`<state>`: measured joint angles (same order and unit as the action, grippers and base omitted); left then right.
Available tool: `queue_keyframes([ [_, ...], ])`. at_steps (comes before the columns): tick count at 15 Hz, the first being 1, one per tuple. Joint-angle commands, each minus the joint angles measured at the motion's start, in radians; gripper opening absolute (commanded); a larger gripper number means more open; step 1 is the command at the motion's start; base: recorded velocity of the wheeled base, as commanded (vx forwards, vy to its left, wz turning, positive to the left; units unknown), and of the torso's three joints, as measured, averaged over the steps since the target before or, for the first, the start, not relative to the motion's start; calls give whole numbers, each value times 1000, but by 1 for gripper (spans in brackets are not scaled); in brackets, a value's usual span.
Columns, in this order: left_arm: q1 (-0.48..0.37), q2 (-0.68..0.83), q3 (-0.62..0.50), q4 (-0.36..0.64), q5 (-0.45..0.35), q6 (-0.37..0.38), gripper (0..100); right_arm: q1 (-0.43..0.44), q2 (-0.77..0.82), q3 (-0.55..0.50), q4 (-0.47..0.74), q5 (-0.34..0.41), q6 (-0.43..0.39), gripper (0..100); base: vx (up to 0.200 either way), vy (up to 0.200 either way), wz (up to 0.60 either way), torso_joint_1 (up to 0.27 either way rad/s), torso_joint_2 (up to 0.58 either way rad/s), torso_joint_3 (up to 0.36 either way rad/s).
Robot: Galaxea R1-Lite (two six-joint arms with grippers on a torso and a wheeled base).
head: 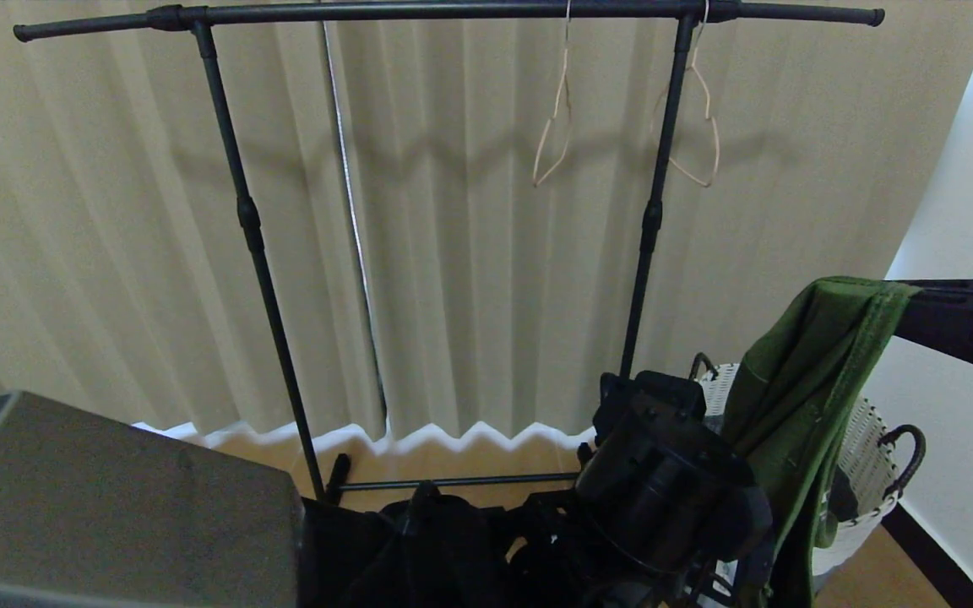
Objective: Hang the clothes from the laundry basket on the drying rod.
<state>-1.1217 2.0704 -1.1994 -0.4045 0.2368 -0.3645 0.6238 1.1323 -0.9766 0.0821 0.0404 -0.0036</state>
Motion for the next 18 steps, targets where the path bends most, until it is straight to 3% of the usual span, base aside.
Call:
queue_keyframes([
  [1,-3,-76,80,1,-1,12,100,1,4,-2,-1,1,-1,0,0,0,0,0,0,0],
  [4,-20,-187,205,-2,-17,61,100,1,7,-5,-1,1,-1,0,0,0,0,0,0,0],
  [10,-41,-211,198,-103,-90,62,100,1,20,-1,-50,3,1,0,0,0,0,0,0,0],
  [13,19,-64,98,-175,-80,58,100,2,17,1,-50,3,1,0,0,0,0,0,0,0],
  [18,30,46,76,-185,-36,64,100,1,17,1,-50,1,-1,0,0,0,0,0,0,0],
])
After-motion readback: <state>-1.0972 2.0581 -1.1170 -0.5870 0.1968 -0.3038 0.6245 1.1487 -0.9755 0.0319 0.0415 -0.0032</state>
